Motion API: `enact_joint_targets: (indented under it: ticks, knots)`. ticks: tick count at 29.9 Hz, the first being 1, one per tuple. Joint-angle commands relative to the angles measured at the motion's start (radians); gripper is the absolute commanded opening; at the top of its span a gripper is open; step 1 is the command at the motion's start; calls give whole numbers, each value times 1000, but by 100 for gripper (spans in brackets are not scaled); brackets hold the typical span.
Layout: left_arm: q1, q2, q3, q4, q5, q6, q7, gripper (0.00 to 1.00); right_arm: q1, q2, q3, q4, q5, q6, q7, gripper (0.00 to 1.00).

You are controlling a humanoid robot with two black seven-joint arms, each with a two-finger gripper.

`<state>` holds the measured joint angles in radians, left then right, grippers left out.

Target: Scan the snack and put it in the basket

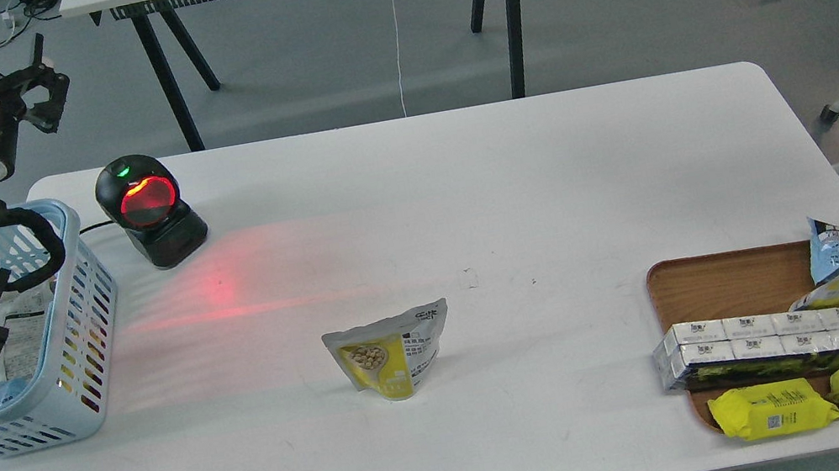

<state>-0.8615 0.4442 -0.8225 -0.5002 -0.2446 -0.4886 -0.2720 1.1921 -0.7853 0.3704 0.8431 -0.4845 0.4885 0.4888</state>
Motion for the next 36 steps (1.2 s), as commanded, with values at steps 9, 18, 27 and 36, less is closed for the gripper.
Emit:
enact_joint_targets:
  ticks: [9, 18, 27, 36]
  knots:
    - [-158, 83, -44, 78, 11, 0, 0, 100, -43, -37, 5, -13, 10, 0, 0, 99]
    - [-364, 165, 328, 63, 13, 0, -6, 100, -106, -37, 4, -36, 119, 0, 0, 99]
    - [-718, 149, 756, -10, 66, 0, -6, 100, -193, -32, -2, -49, 372, 0, 0, 99]
    - [-1063, 59, 1056, -334, 437, 0, -6, 100, -221, -23, -1, -50, 372, 0, 0, 99]
